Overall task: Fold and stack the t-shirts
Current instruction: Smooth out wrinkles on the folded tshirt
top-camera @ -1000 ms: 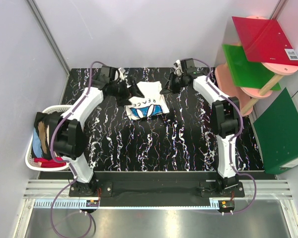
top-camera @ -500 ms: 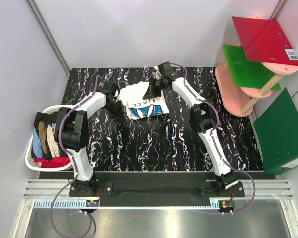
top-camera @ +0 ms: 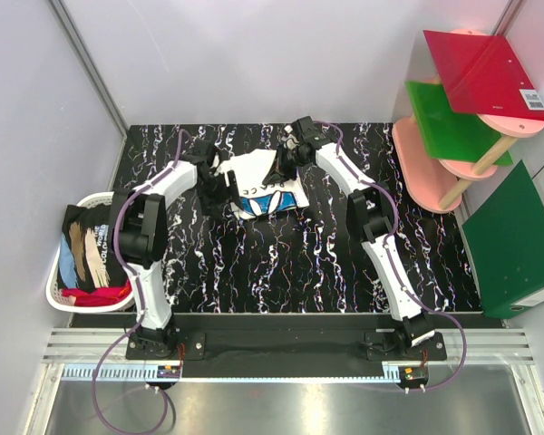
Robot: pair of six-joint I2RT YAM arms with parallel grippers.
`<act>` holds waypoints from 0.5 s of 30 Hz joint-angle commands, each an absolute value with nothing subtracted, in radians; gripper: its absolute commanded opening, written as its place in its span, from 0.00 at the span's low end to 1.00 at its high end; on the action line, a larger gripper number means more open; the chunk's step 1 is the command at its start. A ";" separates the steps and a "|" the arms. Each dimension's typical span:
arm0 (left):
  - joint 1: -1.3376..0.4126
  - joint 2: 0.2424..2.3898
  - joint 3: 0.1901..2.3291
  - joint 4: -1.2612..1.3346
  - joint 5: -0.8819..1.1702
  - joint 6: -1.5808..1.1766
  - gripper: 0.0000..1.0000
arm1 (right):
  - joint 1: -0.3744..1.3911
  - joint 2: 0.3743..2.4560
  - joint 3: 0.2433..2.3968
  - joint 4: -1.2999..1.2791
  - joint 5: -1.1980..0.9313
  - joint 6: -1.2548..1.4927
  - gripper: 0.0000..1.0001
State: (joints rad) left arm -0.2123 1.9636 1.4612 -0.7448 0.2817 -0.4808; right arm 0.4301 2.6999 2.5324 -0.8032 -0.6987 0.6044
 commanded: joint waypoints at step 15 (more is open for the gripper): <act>-0.233 2.100 1.632 -0.707 0.328 -0.457 0.25 | 0.431 2.711 2.553 -0.802 -0.707 0.623 0.00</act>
State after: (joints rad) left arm -0.2279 2.0552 1.5936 -0.7303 0.2955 -0.4721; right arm 0.4301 2.7007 2.5324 -0.8066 -0.6987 0.6109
